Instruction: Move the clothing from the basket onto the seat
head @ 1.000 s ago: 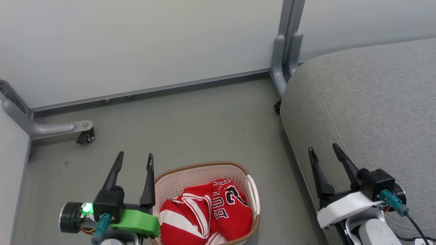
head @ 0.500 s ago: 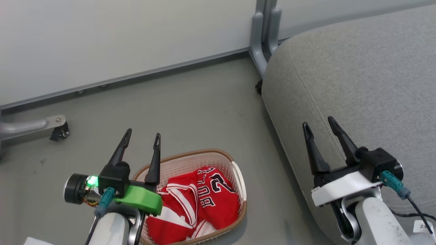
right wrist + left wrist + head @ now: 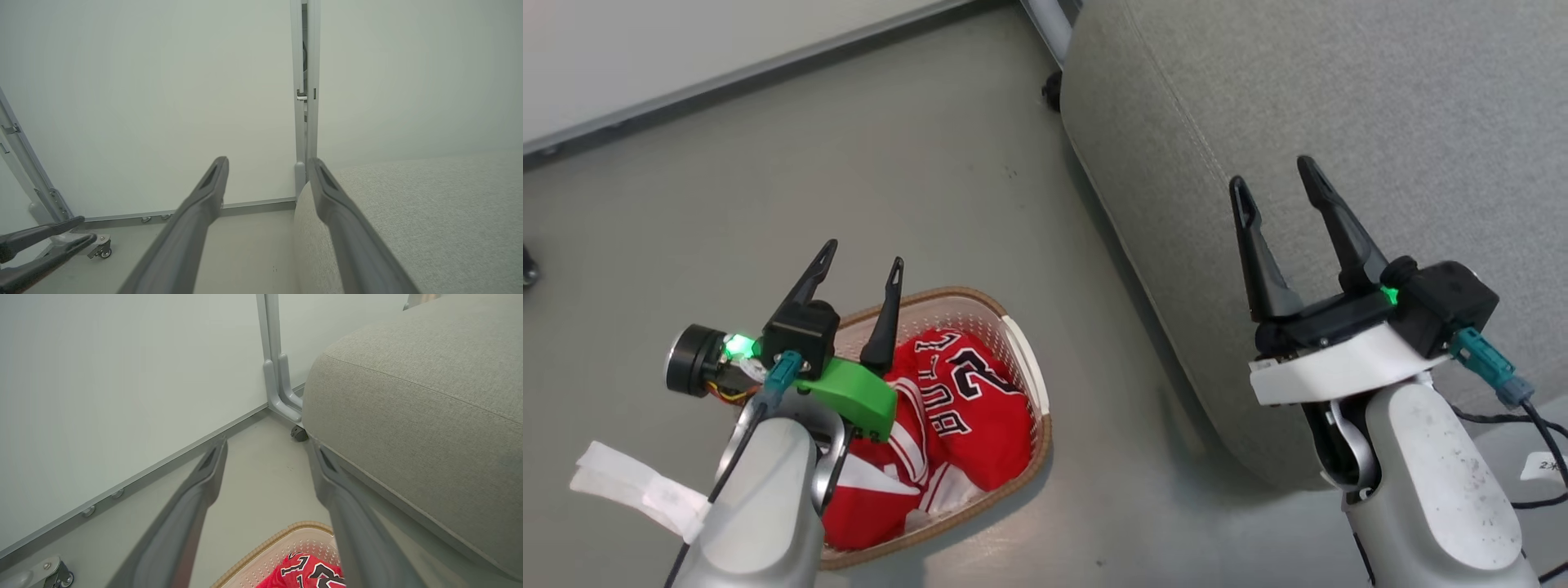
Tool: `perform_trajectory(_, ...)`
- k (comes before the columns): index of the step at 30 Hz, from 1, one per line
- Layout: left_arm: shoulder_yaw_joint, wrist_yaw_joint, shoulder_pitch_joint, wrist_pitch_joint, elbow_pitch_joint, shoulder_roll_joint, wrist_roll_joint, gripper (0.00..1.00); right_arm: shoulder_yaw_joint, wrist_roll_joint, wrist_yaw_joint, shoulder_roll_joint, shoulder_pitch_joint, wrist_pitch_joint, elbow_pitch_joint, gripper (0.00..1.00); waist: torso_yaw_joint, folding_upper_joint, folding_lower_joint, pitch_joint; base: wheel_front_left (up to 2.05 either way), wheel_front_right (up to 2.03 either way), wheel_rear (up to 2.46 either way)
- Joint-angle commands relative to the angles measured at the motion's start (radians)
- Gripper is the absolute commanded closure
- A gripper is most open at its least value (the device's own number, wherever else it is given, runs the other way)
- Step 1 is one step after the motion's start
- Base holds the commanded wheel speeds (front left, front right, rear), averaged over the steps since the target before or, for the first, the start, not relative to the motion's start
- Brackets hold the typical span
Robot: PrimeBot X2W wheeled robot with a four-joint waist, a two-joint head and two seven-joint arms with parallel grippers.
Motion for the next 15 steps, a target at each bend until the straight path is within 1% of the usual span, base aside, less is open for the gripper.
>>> perform_trajectory(1, -0.003, -0.003, -0.039, -0.001, 0.021, 0.014, 0.011, 0.00, 0.006, 0.011, 0.000, -0.002, -0.026, -0.002, -0.012, 0.00, -0.105, 0.0000, 0.0000, 0.124, 0.00, 0.00, 0.00)
perform_trajectory(6, -0.029, -0.008, -0.126, -0.001, 0.114, 0.029, 0.009, 0.00, 0.017, 0.027, 0.000, -0.002, -0.075, -0.002, -0.053, 0.00, -0.136, 0.0000, 0.0000, 0.219, 0.00, 0.00, 0.00)
perform_trajectory(15, -0.084, -0.012, -0.265, -0.001, 0.302, 0.058, 0.017, 0.00, 0.041, 0.051, 0.000, -0.002, -0.142, -0.002, -0.100, 0.00, -0.156, 0.0000, 0.0000, 0.369, 0.00, 0.00, 0.00)
